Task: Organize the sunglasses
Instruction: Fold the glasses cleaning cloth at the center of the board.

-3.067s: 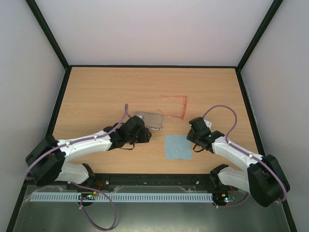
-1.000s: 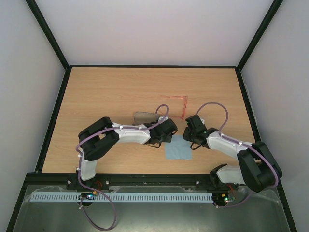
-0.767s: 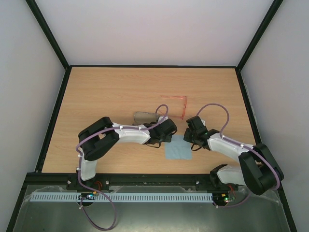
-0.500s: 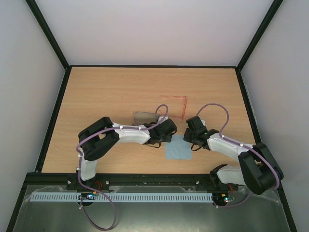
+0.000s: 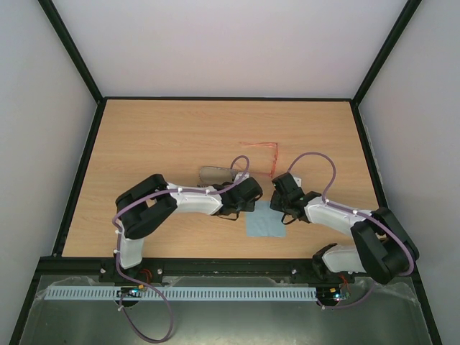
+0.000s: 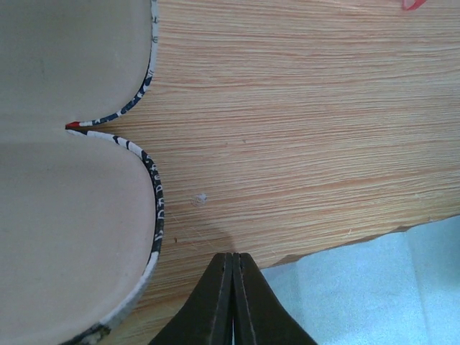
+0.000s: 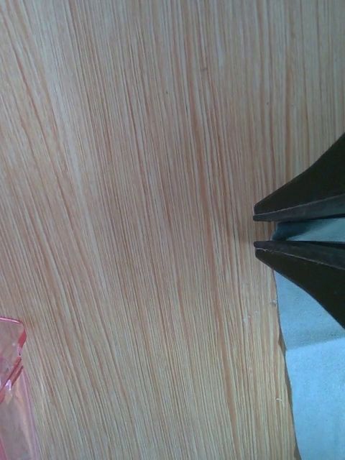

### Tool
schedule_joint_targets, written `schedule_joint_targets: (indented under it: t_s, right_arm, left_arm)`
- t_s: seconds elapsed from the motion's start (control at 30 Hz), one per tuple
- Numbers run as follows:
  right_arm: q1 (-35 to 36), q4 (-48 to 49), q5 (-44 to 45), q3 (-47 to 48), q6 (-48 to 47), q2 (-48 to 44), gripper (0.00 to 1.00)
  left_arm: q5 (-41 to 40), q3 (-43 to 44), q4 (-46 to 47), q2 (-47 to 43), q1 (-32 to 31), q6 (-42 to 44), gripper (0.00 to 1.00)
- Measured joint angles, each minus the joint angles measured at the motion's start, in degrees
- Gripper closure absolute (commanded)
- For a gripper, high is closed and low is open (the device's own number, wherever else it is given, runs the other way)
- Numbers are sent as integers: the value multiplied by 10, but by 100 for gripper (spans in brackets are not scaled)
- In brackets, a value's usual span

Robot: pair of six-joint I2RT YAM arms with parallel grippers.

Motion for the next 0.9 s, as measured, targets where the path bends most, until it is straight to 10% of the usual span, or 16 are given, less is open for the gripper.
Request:
schedule_joint_targets:
  t_s: [0.9]
  right_arm:
    - [2,-3,0,0,9,-1,99]
  left_arm:
    - [0,-7,5,-6,-10,-1,86]
